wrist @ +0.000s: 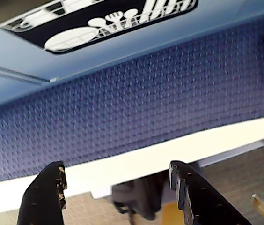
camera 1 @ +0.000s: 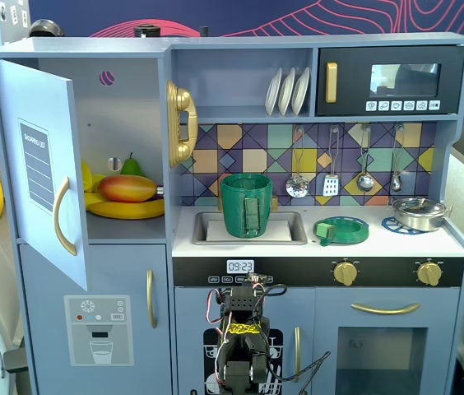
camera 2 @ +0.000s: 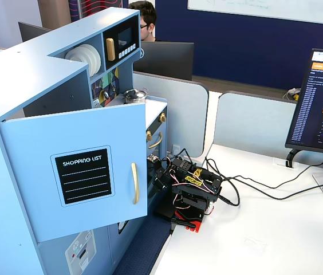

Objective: Pick up the green pineapple from the left cabinet and place it in the green recipient

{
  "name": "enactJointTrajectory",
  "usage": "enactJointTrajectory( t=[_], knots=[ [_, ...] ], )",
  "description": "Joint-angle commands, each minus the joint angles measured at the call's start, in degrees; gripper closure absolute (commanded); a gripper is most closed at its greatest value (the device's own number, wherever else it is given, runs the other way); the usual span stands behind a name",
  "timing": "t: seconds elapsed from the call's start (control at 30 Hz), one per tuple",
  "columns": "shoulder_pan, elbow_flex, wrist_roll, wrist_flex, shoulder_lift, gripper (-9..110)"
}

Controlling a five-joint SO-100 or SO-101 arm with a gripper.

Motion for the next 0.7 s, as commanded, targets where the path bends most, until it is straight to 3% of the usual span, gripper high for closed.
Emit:
enactJointTrajectory(
  t=[0.0,0.67],
  knots=[
    [0.53,0.26,-3.52,10.9,-0.18,82],
    [0.88,0.26,-5.45,11.25,-0.18,82]
  ],
)
